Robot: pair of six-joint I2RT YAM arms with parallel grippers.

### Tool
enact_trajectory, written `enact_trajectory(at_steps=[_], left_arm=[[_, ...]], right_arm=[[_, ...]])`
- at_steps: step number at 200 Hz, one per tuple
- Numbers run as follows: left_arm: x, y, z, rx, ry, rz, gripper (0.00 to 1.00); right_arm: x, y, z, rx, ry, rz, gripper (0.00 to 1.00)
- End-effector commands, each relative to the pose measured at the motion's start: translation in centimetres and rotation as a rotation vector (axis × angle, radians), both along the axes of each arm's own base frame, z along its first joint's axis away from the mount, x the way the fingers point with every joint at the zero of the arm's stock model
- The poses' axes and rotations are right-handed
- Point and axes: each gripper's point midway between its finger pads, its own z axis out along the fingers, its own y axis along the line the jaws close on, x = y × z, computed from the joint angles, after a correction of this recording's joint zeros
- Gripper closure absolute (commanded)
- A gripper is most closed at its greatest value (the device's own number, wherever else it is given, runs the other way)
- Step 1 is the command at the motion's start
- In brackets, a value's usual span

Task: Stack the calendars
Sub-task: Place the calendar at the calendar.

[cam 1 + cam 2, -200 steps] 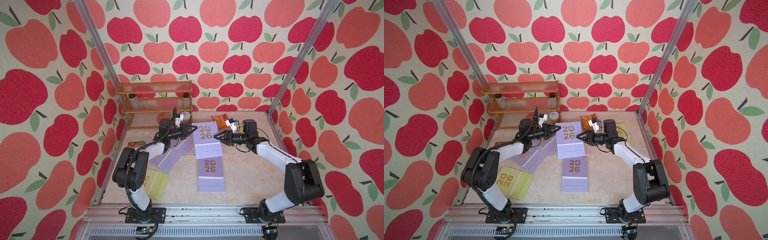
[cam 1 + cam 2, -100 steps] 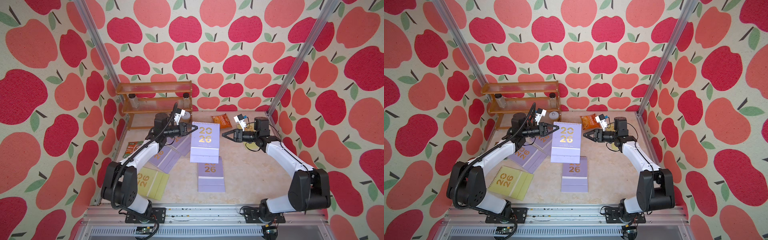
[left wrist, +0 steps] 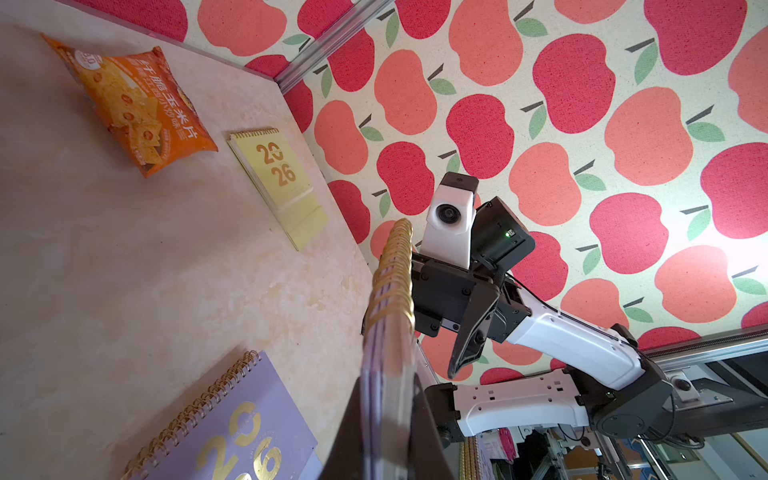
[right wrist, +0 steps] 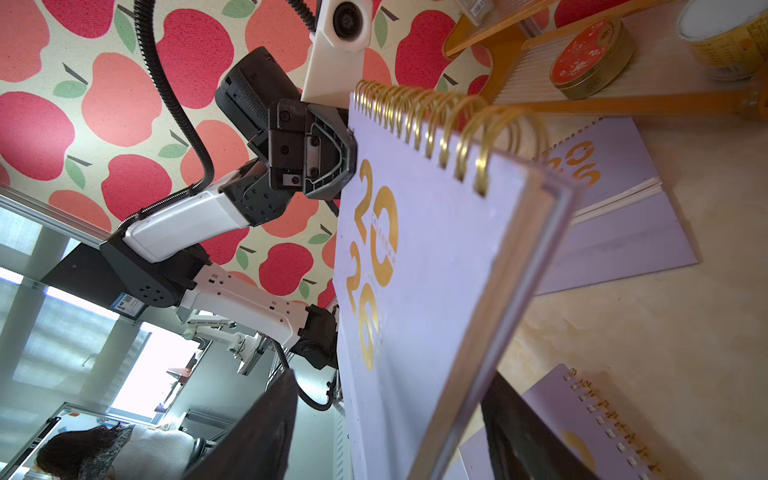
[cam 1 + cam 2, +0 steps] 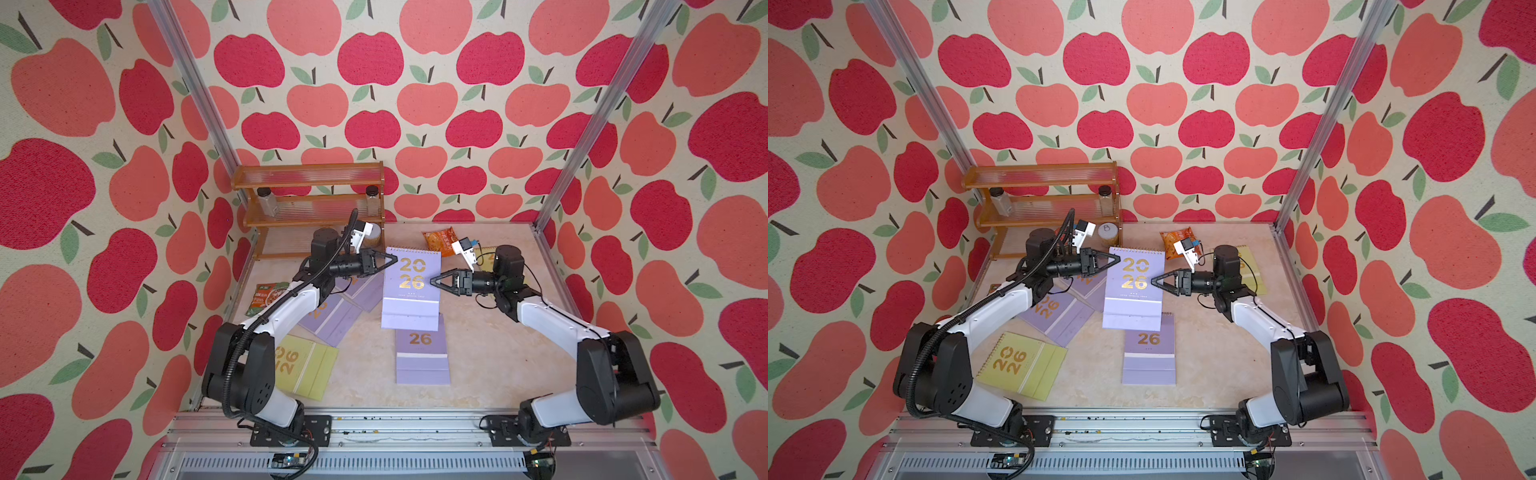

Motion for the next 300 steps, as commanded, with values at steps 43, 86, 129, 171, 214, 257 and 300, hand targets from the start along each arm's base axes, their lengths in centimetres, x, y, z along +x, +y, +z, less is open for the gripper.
enact_trajectory(at_steps=[43,86,129,171,214,257,300], left_arm=[[0.0,0.0,0.4,-0.016,-0.031,0.003,0.99],[0.5,0.6,-0.9,0.041,-0.003,0.03,0.08],[0.2,2.5,-0.9,0.093,-0.015,0.074,0.0],[0.2,3.4,-1.4,0.077,-0.002,0.093,0.0],[0.2,3.2,-1.7,0.066,0.008,0.089,0.01],[0.2,3.0,-1.8,0.059,0.014,0.084,0.01],[0.1,2.5,-2.1,0.061,0.026,0.075,0.0]], right_arm=[[0.6,0.8,0.2,0.068,0.016,-0.02,0.8],[0.1,0.5,-1.1,-0.02,0.094,-0.031,1.0],[-1.3,-2.6,-4.8,-0.211,0.305,-0.089,1.0],[-3.3,-4.0,-7.7,-0.257,0.459,-0.075,1.0],[-4.5,-3.8,-10.2,-0.265,0.523,-0.054,1.0],[-5.2,-3.1,-12.8,-0.27,0.567,-0.053,1.0],[-5.5,-2.4,-14.7,-0.284,0.591,-0.062,1.0]])
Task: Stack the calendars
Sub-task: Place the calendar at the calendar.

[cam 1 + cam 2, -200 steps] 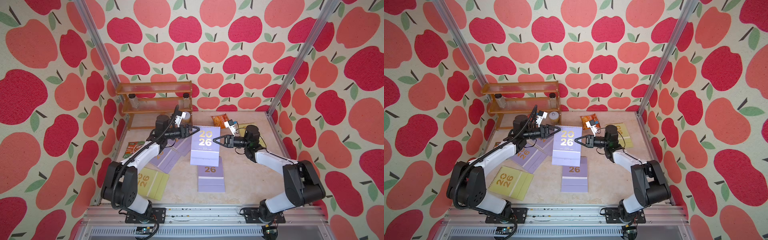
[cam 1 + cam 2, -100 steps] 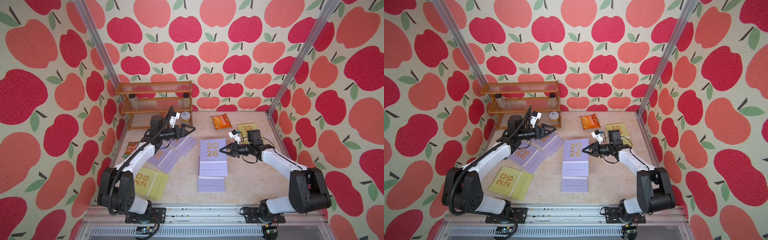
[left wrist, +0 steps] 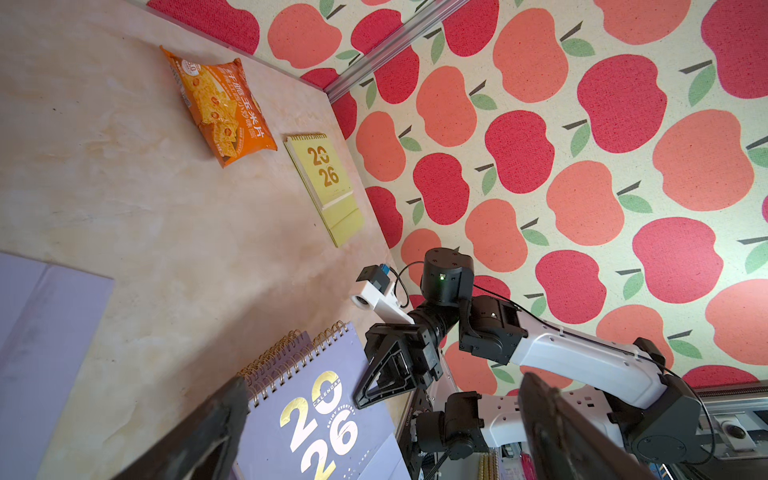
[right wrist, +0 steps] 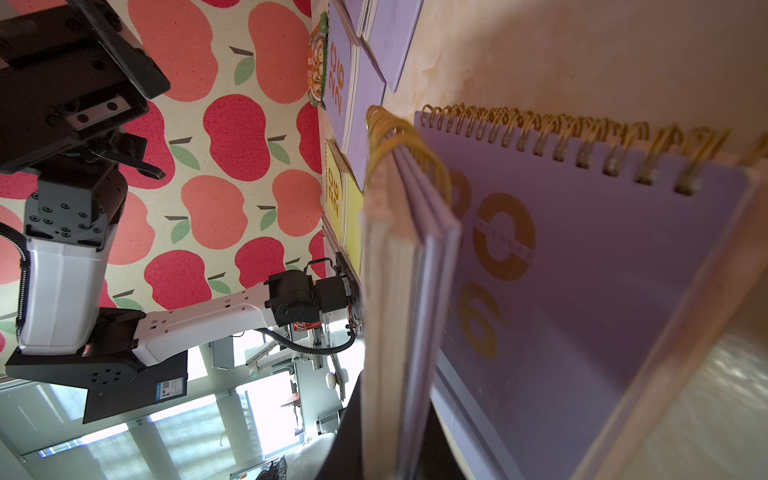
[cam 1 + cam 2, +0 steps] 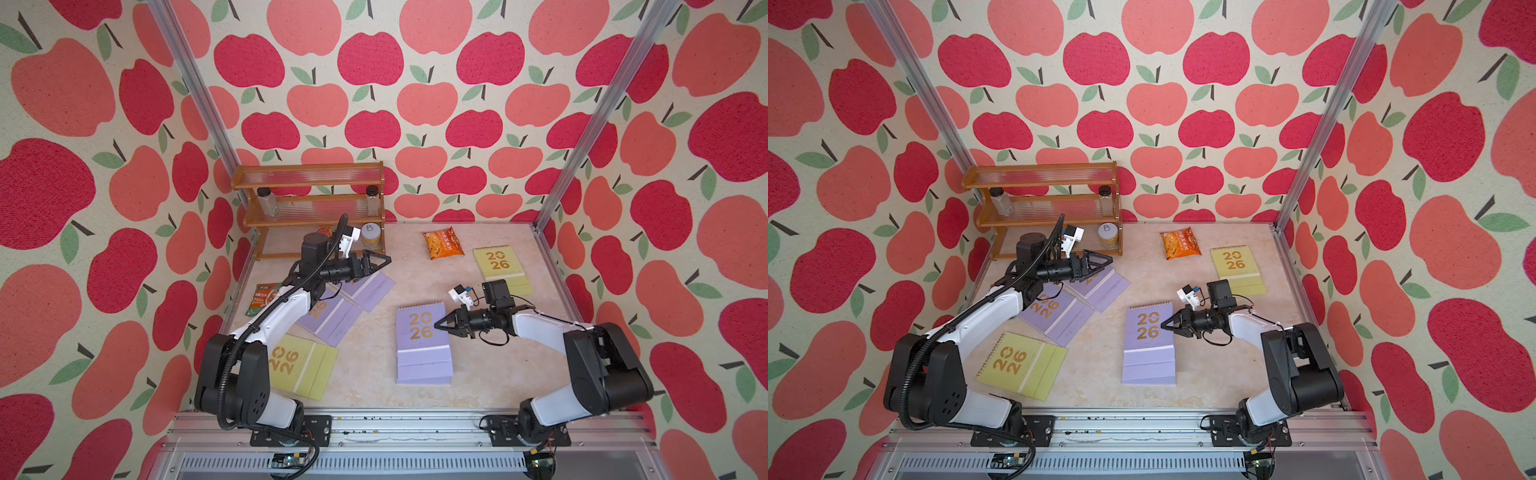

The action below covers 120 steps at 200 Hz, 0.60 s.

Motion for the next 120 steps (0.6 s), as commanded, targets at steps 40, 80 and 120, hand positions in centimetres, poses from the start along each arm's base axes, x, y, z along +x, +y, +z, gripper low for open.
enact_trajectory(at_steps=[40,80,120], left_arm=[[-0.2,-0.8,-0.3,-0.006,0.0,-0.021,0.0],[-0.2,-1.1,-0.3,-0.004,-0.003,-0.023,0.0],[0.0,-1.3,-0.5,-0.004,0.005,-0.029,0.0]], right_arm=[[0.5,0.7,-0.5,0.032,-0.017,-0.003,1.0],[0.2,0.4,-1.6,-0.002,-0.004,-0.006,0.93],[0.2,0.0,-2.4,-0.054,-0.007,-0.009,0.79]])
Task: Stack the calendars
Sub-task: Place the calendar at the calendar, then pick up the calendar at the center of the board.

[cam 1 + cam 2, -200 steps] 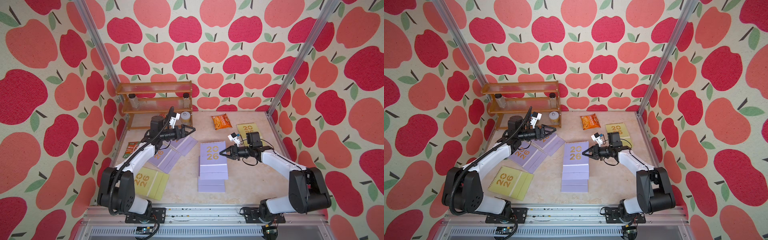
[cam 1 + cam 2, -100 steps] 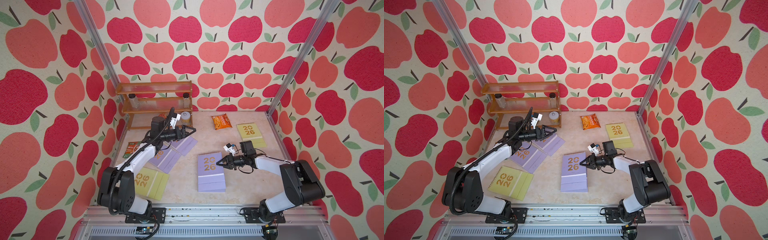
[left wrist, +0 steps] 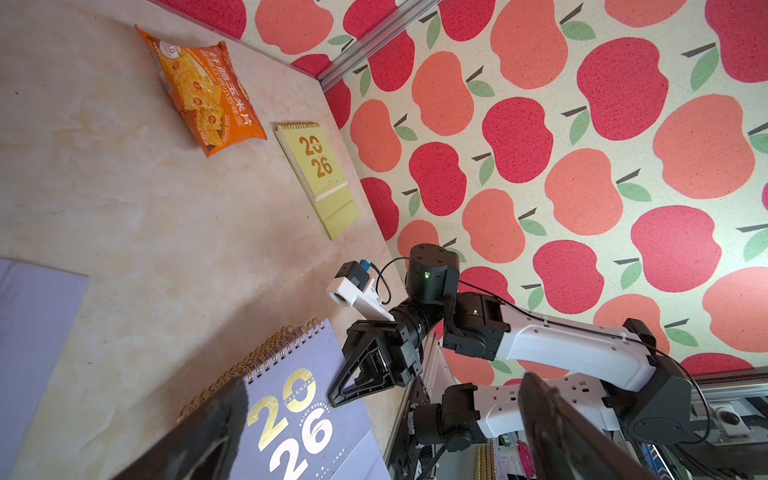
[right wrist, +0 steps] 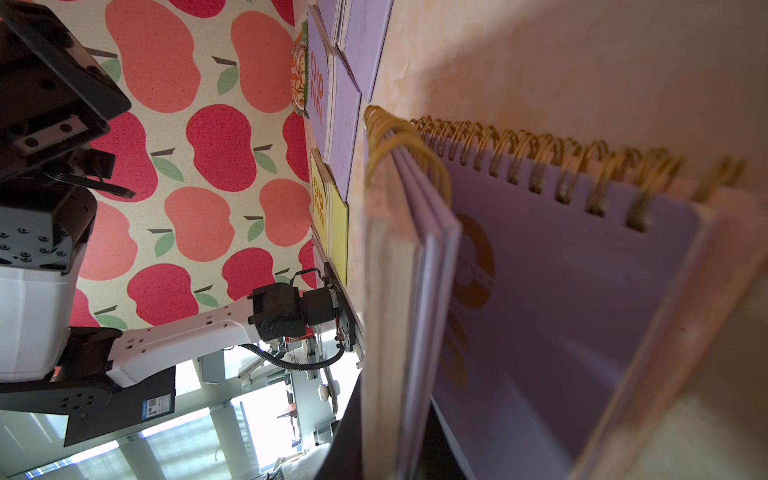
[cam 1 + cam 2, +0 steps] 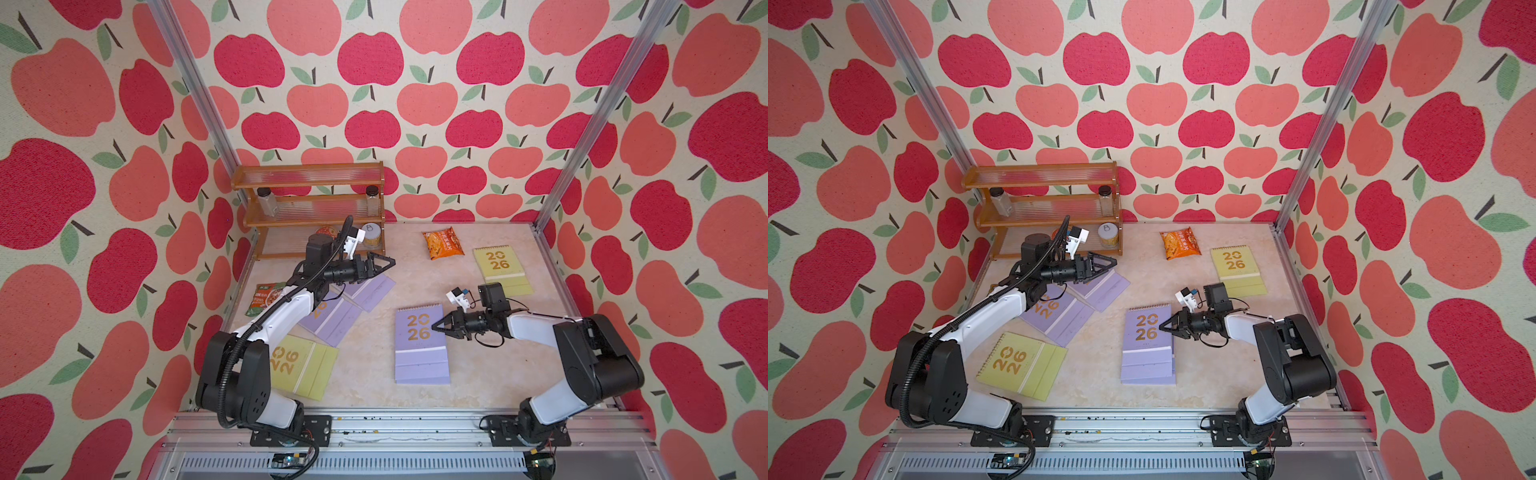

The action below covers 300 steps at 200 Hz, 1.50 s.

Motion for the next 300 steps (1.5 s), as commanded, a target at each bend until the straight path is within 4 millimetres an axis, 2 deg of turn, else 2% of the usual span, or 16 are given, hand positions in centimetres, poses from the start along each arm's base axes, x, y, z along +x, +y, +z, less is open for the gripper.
enact_trajectory(at_steps=[1,23,56,93,129,152,165,181,200,219,243,260,279,300], left_arm=[[0.4,-0.3,0.1,-0.007,-0.005,-0.004,0.0],[0.4,-0.4,0.0,-0.007,-0.005,-0.008,0.0],[0.6,-0.5,-0.4,-0.003,0.003,-0.01,0.0],[0.7,-0.5,-0.7,0.002,0.008,-0.009,0.0],[1.0,0.1,-2.1,0.088,0.044,0.021,0.0],[1.3,0.0,-2.5,0.106,0.058,0.026,0.0],[1.8,-0.5,-2.5,0.132,0.072,0.039,0.0],[2.8,-3.2,-2.1,0.15,0.045,0.032,0.01],[4.0,-8.1,-2.9,0.189,0.049,0.001,0.01],[6.1,-12.3,-4.8,0.216,0.064,0.013,0.0],[8.5,-17.3,-7.6,0.275,0.071,0.04,0.0],[9.2,-20.5,-8.8,0.263,0.064,0.026,0.0],[9.7,-23.2,-9.9,0.226,0.076,0.015,0.0],[10.5,-25.7,-11.3,0.197,0.093,0.008,0.0]], right_arm=[[-0.4,-0.2,-0.7,-0.032,-0.003,0.014,0.78],[-0.3,-0.3,-0.9,-0.047,-0.009,0.01,0.72],[0.0,-0.4,-1.0,-0.07,-0.022,0.009,0.52],[0.5,-1.3,-1.3,-0.176,-0.039,-0.007,0.46],[1.0,-4.6,-2.4,-0.467,-0.065,-0.073,0.38],[1.9,-6.6,-2.0,-0.597,-0.127,-0.111,0.35],[3.0,-7.7,-0.7,-0.649,-0.192,-0.132,0.33],[5.2,-9.2,1.6,-0.669,-0.255,-0.171,0.31],[9.1,-11.8,5.1,-0.66,-0.308,-0.239,0.29],[12.7,-15.0,8.1,-0.676,-0.336,-0.3,0.22],[16.7,-18.8,9.5,-0.711,-0.339,-0.372,0.18],[19.2,-21.5,9.0,-0.744,-0.33,-0.421,0.17],[21.5,-24.8,7.0,-0.811,-0.303,-0.483,0.16],[23.4,-26.4,4.4,-0.835,-0.28,-0.518,0.15]])
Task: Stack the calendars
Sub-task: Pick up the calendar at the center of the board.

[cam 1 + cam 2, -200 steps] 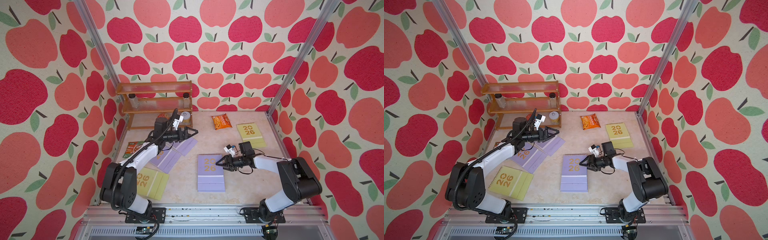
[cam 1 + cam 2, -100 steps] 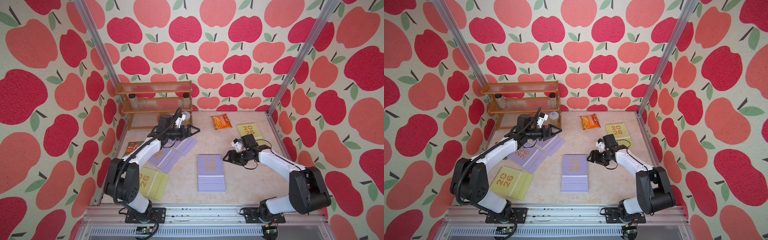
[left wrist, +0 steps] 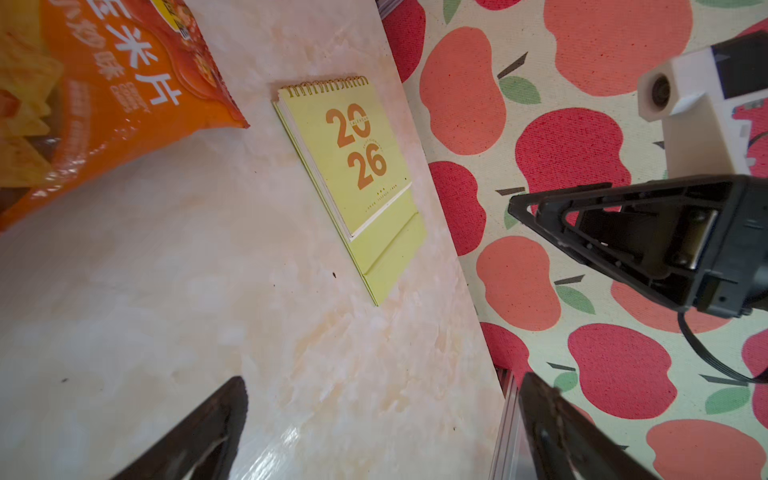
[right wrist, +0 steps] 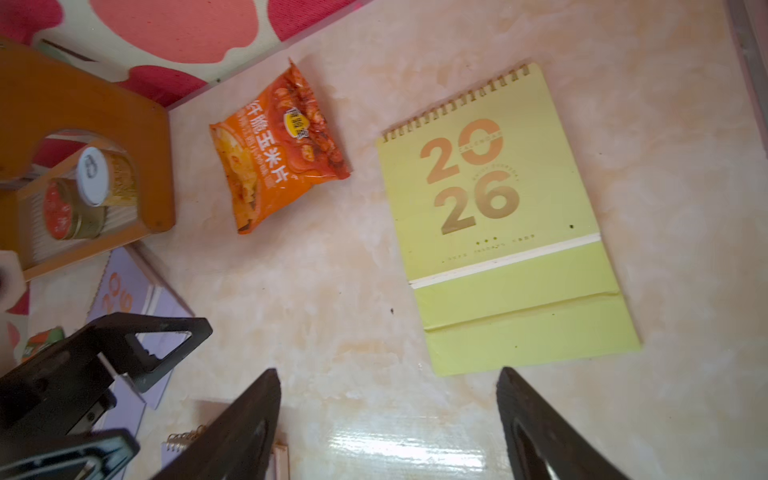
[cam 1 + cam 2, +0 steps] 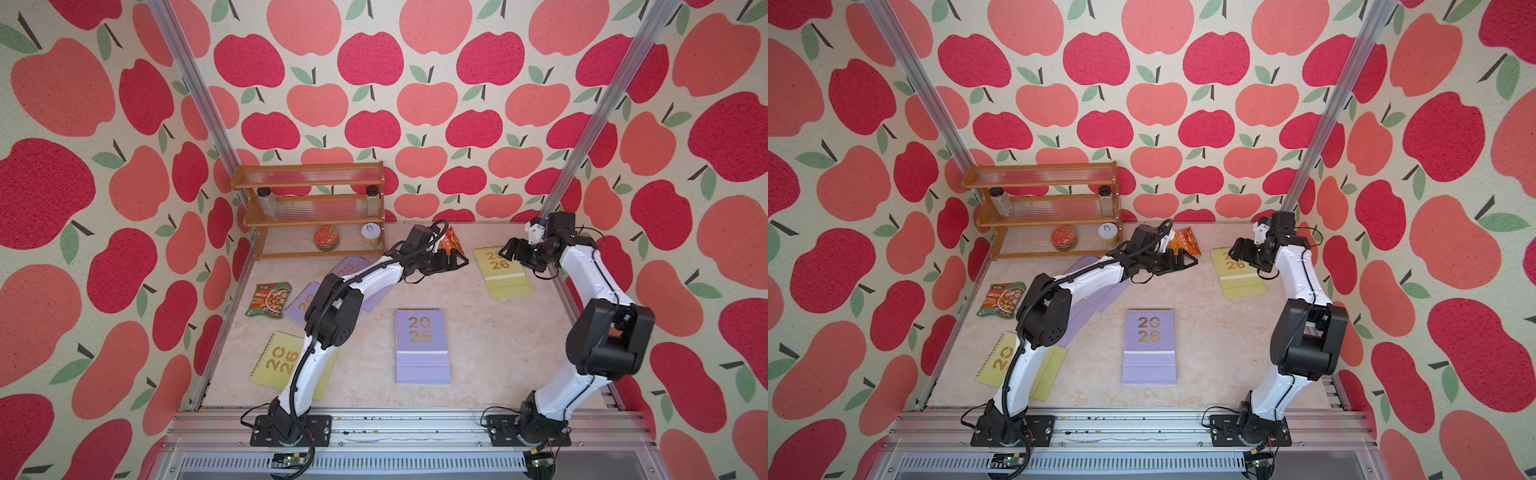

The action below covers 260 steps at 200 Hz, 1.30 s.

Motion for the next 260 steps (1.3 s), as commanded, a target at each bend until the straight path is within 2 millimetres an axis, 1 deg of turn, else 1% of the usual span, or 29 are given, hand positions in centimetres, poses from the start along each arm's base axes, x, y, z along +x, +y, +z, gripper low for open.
enact_trajectory(at_steps=[1,17,19,28,50,55,65,104,117,139,168,215,243,260], left_arm=[[1.7,-1.9,0.3,-0.044,0.002,0.044,0.0],[2.0,-3.5,-0.7,-0.069,0.016,0.037,0.0],[2.1,-3.6,-0.5,-0.076,0.016,0.035,0.0],[2.2,-4.4,-0.8,-0.096,0.024,0.028,0.0],[2.6,-5.5,-2.1,-0.129,0.064,0.024,0.0],[2.7,-5.7,-2.1,-0.136,0.067,0.025,0.01],[3.0,-5.9,-2.8,-0.14,0.083,0.03,0.0],[3.3,-6.2,-4.0,-0.164,0.114,0.044,0.0],[3.3,-6.2,-4.3,-0.166,0.119,0.044,0.01],[3.4,-6.3,-4.4,-0.184,0.13,0.047,0.0],[3.3,-6.5,-4.6,-0.197,0.142,0.046,0.01],[3.2,-6.3,-4.9,-0.194,0.149,0.044,0.0],[3.3,-6.2,-5.4,-0.19,0.158,0.05,0.0],[3.2,-6.3,-5.7,-0.198,0.17,0.048,0.0]], right_arm=[[1.1,-2.2,-3.2,-0.062,0.048,-0.037,0.15],[2.5,-3.1,-4.6,-0.082,0.028,-0.062,0.14],[2.7,-3.2,-4.7,-0.082,0.024,-0.063,0.14],[3.3,-3.4,-5.4,-0.085,0.026,-0.064,0.14],[4.8,-3.9,-7.0,-0.091,0.029,-0.06,0.14],[5.2,-4.0,-7.2,-0.09,0.026,-0.06,0.14],[5.8,-4.1,-7.5,-0.094,0.017,-0.059,0.15],[7.5,-5.2,-8.2,-0.139,-0.034,-0.068,0.15],[7.9,-5.6,-8.4,-0.156,-0.04,-0.074,0.15],[8.6,-5.8,-9.0,-0.16,-0.03,-0.061,0.15],[9.0,-5.7,-10.4,-0.144,0.004,-0.056,0.15],[8.9,-5.2,-12.4,-0.121,0.063,-0.02,0.15],[8.1,-3.6,-12.9,-0.042,0.082,-0.005,0.16],[7.5,-2.5,-12.5,-0.015,0.083,0.0,0.17]])
